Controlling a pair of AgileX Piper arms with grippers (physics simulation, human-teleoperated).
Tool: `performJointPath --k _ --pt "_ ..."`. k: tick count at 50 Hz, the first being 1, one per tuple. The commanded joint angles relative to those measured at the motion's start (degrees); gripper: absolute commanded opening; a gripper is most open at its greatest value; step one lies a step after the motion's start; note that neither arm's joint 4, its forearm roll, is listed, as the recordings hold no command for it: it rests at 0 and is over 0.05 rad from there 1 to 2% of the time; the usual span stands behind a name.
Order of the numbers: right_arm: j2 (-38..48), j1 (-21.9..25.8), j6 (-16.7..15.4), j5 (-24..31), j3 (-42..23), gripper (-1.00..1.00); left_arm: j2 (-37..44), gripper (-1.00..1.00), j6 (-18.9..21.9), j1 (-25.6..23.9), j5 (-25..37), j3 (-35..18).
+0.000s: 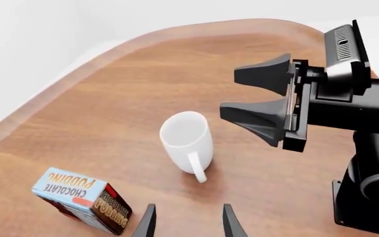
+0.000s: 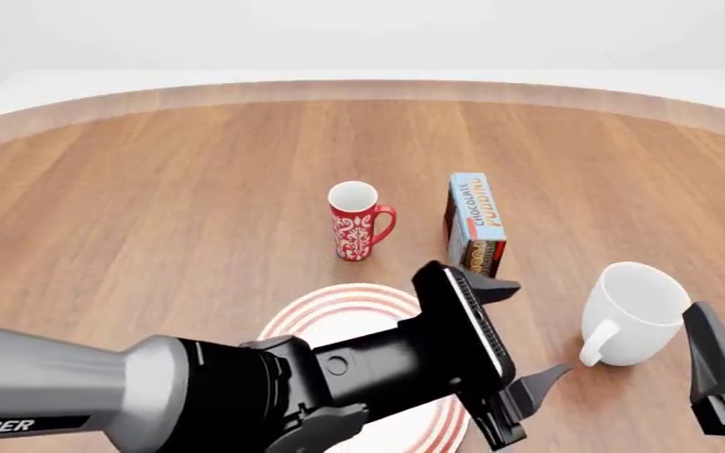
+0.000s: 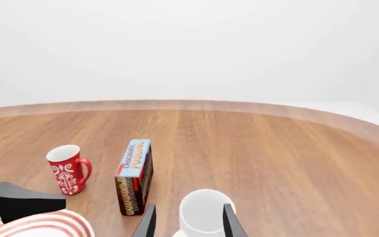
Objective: Pick up the white mug and put it on the plate, and put the chocolate pudding to the right of the plate.
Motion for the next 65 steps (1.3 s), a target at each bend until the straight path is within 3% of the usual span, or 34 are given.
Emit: performJointPath --k 1,65 --pt "0.01 0.04 0.03 -0.04 0.03 1.0 2.05 1.0 -0.3 -0.19 0.9 -2.46" --pt "0.12 0.05 0.84 -0.24 0.14 1.0 14.25 1.0 0.03 0.85 4.02 -13.98"
